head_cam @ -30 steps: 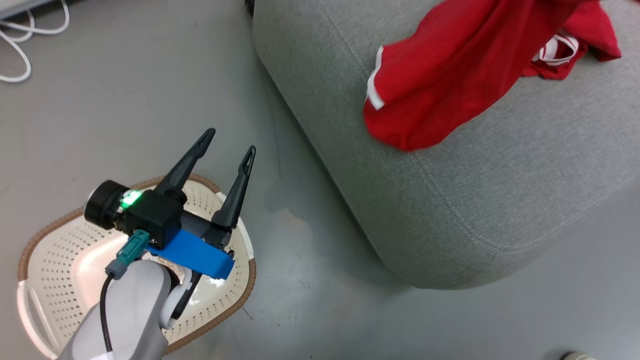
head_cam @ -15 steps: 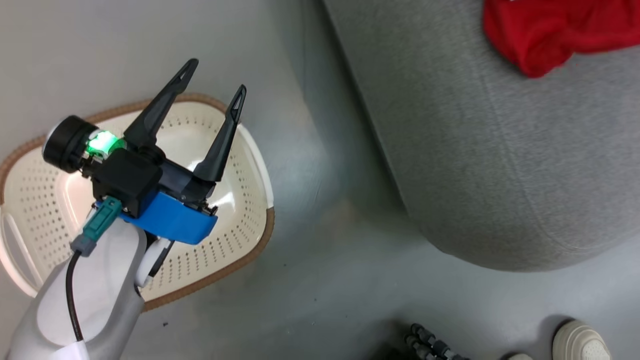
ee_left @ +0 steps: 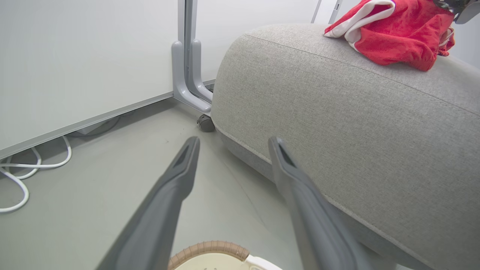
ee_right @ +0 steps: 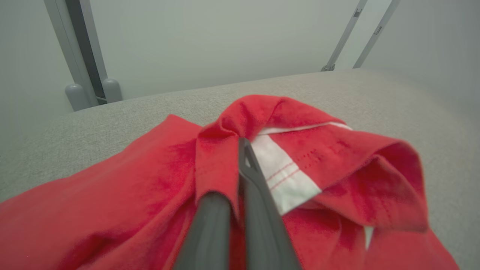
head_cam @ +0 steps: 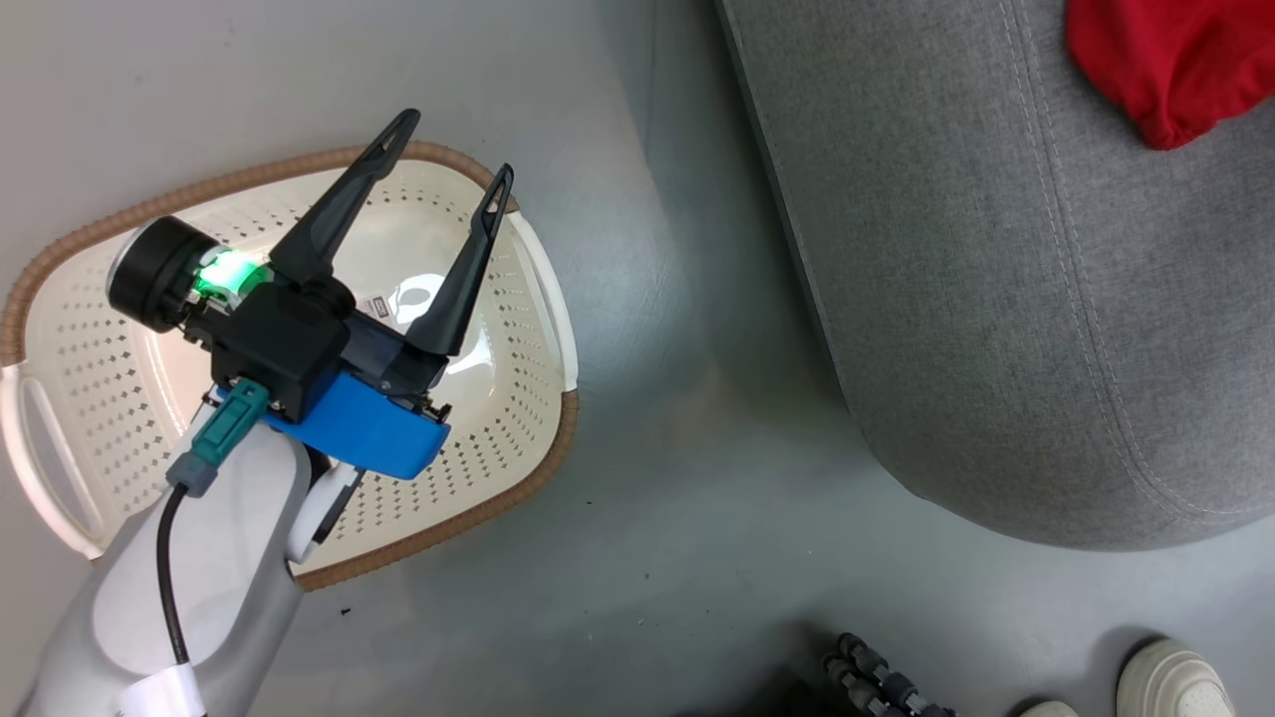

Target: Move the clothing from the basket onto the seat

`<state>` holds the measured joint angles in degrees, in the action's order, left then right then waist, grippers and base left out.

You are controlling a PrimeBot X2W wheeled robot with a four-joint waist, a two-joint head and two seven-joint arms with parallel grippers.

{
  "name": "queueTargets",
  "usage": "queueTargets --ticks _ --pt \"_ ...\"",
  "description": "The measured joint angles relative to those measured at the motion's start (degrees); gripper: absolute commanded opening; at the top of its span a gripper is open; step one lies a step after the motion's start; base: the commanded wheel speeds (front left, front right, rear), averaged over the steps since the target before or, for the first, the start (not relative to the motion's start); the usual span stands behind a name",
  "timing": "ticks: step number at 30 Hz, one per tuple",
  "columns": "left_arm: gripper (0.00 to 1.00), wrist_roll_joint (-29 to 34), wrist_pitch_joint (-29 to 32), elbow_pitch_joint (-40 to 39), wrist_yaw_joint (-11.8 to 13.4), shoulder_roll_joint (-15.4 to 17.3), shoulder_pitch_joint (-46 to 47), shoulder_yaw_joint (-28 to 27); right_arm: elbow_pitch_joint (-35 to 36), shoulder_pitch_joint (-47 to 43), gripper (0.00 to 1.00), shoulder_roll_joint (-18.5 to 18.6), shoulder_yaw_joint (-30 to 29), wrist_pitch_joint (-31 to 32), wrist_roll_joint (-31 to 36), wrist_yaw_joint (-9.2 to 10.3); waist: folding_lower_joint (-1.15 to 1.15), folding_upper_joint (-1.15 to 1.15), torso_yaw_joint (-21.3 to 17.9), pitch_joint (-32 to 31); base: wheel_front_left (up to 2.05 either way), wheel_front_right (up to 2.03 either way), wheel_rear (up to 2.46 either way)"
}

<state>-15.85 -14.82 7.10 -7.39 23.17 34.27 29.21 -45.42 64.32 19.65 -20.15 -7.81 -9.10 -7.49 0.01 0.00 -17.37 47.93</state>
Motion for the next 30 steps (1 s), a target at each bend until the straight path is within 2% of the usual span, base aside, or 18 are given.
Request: queueTargets --ticks 1,2,3,4,5,9,17,18,24,30 --pt "1.0 -0.24 -0.07 0.45 0.0 -0.33 0.01 0.14 -0.99 -0.06 0.0 0.05 0.02 -0.53 0.32 0.0 0.0 0.0 0.16 -0.51 0.0 0.0 0.0" --pt "1.0 -0.24 -0.07 0.45 0.0 -0.33 0.01 0.14 -0.99 -0.06 0.09 0.05 0.02 -0.53 0.32 0.0 0.0 0.0 0.16 -0.51 0.0 0.0 0.0" --pt "1.0 -0.34 -0.09 0.59 0.0 -0.68 0.01 0.12 -1.43 -0.18 0.35 0.21 0.03 -0.76 0.47 0.0 0.0 0.0 0.29 -0.79 0.0 0.0 0.0" --pt "1.0 -0.45 -0.1 0.82 0.0 -1.11 0.07 0.1 -1.8 -0.32 0.5 0.36 0.03 -0.88 0.58 0.0 0.0 0.0 0.43 -1.1 0.0 0.0 0.0" --pt "1.0 -0.7 -0.16 1.57 0.0 -1.87 0.18 0.08 -2.57 -0.59 1.0 0.48 0.13 -1.22 0.93 0.0 0.0 0.0 0.68 -1.89 0.0 0.0 0.0" --pt "1.0 -0.89 -0.18 2.81 0.0 -2.9 0.19 0.07 -3.66 -1.38 1.0 0.52 0.81 -1.35 1.04 0.0 0.0 0.0 1.06 -3.51 0.0 0.0 0.0" --pt "1.0 -3.2 -0.19 5.8 0.0 -8.35 -3.66 -0.8 -3.71 -7.77 1.0 1.33 5.5 -2.09 2.65 0.0 -0.01 0.0 2.97 -11.48 0.0 0.0 0.0" --pt "1.0 -3.85 -0.19 6.54 0.0 -9.36 -5.65 -1.41 -3.0 -10.11 1.0 1.1 6.91 -2.14 2.46 0.0 -0.01 0.0 3.57 -14.29 0.0 0.0 0.0" --pt "1.0 -5.04 -0.2 8.36 0.0 -11.91 -10.89 -3.49 0.25 -17.27 1.0 0.27 9.7 -2.16 1.24 0.0 -0.02 0.0 5.29 -21.76 0.0 0.0 0.0" --pt "1.0 -5.35 -0.24 10.14 0.0 -14.22 -17.53 -8.24 6.24 -26.58 1.0 -2.66 12.62 -2.91 -0.37 0.0 -0.02 0.0 7.33 -30.82 0.0 0.0 0.0"
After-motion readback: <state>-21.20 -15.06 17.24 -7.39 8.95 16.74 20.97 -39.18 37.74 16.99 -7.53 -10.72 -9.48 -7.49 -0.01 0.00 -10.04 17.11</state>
